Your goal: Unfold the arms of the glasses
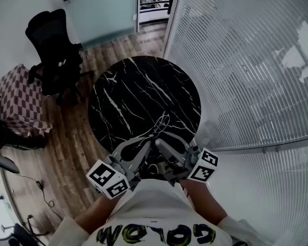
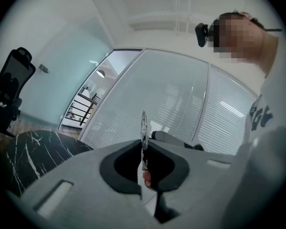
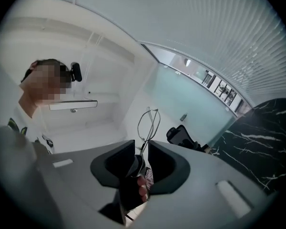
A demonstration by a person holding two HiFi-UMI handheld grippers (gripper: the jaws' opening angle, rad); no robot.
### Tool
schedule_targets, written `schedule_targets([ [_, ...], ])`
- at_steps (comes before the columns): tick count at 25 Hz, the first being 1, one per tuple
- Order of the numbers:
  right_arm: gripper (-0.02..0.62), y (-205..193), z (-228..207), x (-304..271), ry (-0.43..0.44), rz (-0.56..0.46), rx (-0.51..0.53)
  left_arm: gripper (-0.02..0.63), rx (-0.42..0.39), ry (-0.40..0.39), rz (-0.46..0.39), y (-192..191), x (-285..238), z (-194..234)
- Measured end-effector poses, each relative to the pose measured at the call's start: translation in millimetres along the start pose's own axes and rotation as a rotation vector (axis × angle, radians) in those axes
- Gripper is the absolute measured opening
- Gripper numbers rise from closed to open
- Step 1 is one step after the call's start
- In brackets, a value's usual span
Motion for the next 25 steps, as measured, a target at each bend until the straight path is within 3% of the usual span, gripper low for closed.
schedule_targets([
  [4, 0.044, -3.6, -9.3, 2.9, 0.006, -0.018, -0.085, 0.011, 0.004, -0.003, 0.012, -4.8, -3.0, 2.5],
  [8, 0.040, -7.8, -15.7, 2.6, 0.043, -0.026, -0.193, 0.011, 0.026, -0.012, 0.026, -7.7, -4.8, 4.9],
  [16, 0.015, -12.0, -21.0, 1.2, 0.072, -0.034, -0.277, 0.021, 0.028, -0.025, 0.054, -10.7, -9.3, 8.3],
  [25, 0.012, -13.3, -30.7, 7.4, 0.041, -0.080, -0.350, 0.214, -0.121, 0.019, 0.075, -12.4, -11.9, 3.7],
])
Point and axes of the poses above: the fingertips, and each gripper's own axes: x backward along the fingers, z to its left, y out of its top, the point moved 6 cm from there along x, backward along the fingers, and after that the axes turned 5 degrees about z, right-handed, at the moved point
